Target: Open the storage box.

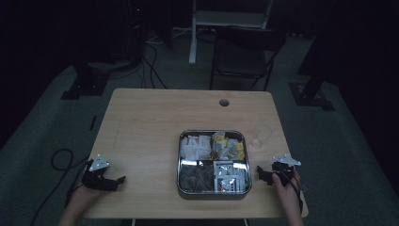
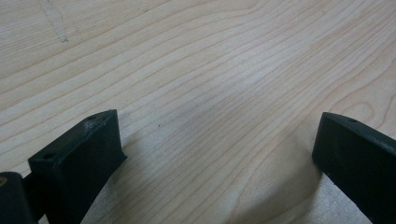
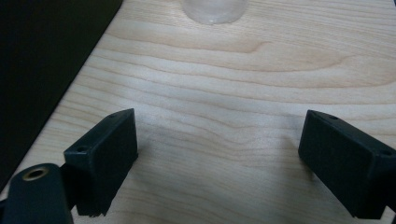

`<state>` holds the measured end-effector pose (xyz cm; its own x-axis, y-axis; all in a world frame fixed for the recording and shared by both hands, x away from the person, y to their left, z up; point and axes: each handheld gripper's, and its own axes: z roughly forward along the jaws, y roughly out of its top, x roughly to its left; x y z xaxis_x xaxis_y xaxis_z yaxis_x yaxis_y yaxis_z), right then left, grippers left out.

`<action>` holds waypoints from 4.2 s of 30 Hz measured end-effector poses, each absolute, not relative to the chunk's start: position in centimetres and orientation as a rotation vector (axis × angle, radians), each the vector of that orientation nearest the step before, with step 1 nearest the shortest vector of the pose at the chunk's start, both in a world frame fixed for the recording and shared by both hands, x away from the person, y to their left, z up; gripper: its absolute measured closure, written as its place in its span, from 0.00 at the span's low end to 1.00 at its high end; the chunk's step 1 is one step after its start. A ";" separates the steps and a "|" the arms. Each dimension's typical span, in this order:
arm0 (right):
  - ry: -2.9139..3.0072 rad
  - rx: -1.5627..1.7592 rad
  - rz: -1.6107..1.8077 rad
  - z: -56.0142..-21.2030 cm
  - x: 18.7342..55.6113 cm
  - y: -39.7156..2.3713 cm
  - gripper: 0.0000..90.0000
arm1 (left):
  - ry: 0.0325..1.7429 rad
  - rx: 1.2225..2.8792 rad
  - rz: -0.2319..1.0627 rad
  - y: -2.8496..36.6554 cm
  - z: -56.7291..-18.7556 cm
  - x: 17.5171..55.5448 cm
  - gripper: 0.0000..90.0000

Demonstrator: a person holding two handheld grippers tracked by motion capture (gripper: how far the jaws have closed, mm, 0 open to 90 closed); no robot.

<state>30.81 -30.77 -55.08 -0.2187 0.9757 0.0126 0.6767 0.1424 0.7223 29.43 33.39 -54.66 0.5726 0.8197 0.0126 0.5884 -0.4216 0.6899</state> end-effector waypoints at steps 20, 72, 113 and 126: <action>1.982 1.558 0.856 -55.1 31.1 -30.6 0.13 | 1.117 2.159 0.463 33.4 -54.7 29.4 0.02; 1.981 1.558 0.857 -55.1 31.1 -30.6 0.12 | 0.688 2.197 0.330 22.5 -49.2 31.7 0.03; 2.011 1.528 0.867 -55.1 31.3 -30.4 0.13 | 0.423 2.229 0.216 11.5 -47.1 33.5 0.05; 2.012 1.526 0.869 -55.1 31.3 -30.4 0.13 | 0.370 2.238 0.201 8.5 -47.3 34.2 0.06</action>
